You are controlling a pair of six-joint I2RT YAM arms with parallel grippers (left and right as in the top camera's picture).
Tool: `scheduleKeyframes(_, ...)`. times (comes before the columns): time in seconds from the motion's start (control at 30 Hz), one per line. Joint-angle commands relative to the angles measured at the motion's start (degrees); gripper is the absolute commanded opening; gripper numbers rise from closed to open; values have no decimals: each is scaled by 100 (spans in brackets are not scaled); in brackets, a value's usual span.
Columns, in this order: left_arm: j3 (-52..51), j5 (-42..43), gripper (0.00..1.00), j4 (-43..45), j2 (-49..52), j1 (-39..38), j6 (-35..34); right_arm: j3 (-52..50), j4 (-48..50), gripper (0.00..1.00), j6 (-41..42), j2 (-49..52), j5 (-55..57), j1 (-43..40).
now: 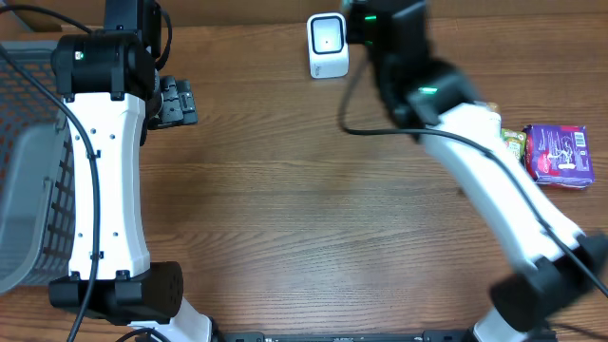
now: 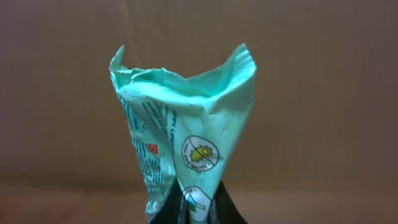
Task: Scan the item barcode
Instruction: 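Hold the teal wipes pack in front of the white scanner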
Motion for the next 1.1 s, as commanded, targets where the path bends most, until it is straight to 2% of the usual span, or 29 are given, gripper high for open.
scheduleKeyframes(0.0,85,-33,100,13,-85,0,63,94,892,4,-2461,756,1408,216)
scheduleKeyframes(0.2,85,-33,100,13,-85,0,63,94,3364,4,-5403,2052,1462,227)
scheduleKeyframes(0.37,85,-33,100,13,-85,0,63,94,4745,4,-7079,2887,1029,160)
scheduleKeyframes(0.6,85,-33,100,13,-85,0,63,94,4929,4,-7156,3399,-26,-122)
scheduleKeyframes(1.07,85,-33,99,13,-85,0,63,94,4671,4,-6964,3432,-802,-348)
